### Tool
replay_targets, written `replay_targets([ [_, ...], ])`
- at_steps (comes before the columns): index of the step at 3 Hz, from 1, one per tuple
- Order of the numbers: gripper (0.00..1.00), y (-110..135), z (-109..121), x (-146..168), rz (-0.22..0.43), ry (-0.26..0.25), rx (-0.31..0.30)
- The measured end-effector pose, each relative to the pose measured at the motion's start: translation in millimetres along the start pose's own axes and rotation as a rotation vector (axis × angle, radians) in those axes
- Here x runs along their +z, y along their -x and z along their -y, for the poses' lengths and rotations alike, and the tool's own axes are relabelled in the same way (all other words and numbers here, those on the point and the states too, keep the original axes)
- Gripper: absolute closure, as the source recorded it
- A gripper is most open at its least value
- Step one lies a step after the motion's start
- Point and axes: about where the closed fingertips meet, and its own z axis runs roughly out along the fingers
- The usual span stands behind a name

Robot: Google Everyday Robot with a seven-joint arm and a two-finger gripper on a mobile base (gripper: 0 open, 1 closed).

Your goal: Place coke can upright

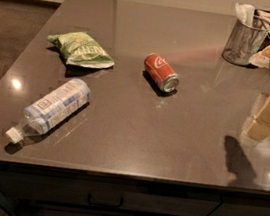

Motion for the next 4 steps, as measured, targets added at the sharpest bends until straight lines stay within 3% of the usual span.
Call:
replay_targets([
  [1, 0.00, 0, 0, 0, 0.000, 0.000, 0.000],
  [2, 0.00, 17, 0, 1, 0.036, 0.054, -0.015],
  [3, 0.00, 52, -1, 12, 0.059, 0.132, -0.018],
  [4, 0.00, 89, 1, 32, 0.047, 0.166, 0.019],
])
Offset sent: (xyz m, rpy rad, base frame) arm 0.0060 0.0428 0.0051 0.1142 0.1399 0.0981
